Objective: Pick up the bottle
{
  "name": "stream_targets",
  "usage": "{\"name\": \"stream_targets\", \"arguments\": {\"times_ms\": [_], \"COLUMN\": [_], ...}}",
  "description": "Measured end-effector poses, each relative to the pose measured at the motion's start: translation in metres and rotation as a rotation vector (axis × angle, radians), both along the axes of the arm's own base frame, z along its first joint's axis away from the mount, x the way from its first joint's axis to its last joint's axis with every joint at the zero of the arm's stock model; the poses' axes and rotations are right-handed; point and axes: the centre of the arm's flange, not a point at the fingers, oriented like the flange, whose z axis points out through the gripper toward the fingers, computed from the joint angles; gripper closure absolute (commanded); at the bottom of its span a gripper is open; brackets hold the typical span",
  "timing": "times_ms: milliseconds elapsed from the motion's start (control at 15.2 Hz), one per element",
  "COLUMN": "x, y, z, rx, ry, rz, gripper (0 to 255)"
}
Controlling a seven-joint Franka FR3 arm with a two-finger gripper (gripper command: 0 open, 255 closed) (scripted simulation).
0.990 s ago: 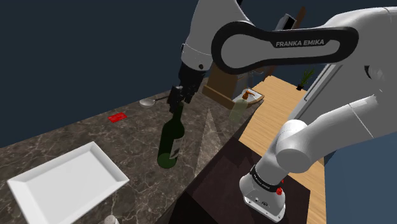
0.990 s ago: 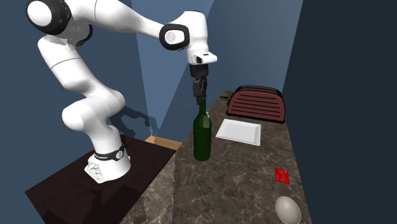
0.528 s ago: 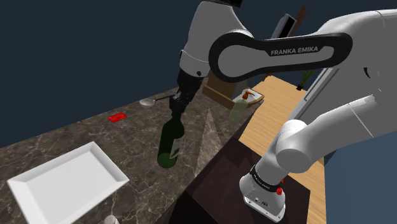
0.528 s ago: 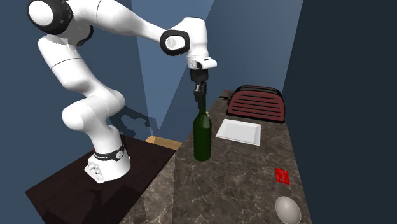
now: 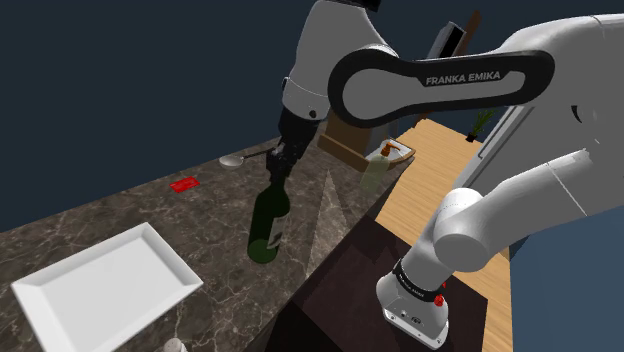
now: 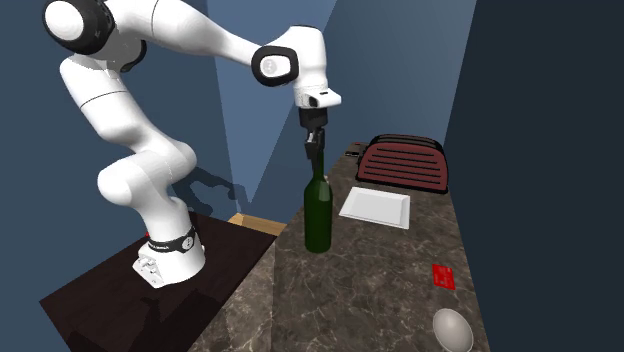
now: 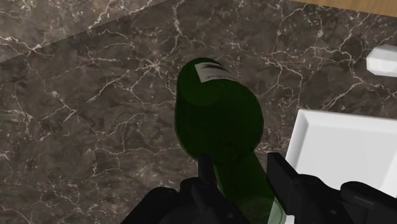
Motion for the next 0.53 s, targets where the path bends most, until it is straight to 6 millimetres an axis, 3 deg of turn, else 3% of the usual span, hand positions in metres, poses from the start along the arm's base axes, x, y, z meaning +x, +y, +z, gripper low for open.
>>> {"name": "stream_targets", "arguments": {"times_ms": [528], "x": [0.001], "y": [-0.001], "z": [0.039], "rx": [0.0], "ry": [0.0], "rz": [0.0], "gripper": [255]}}
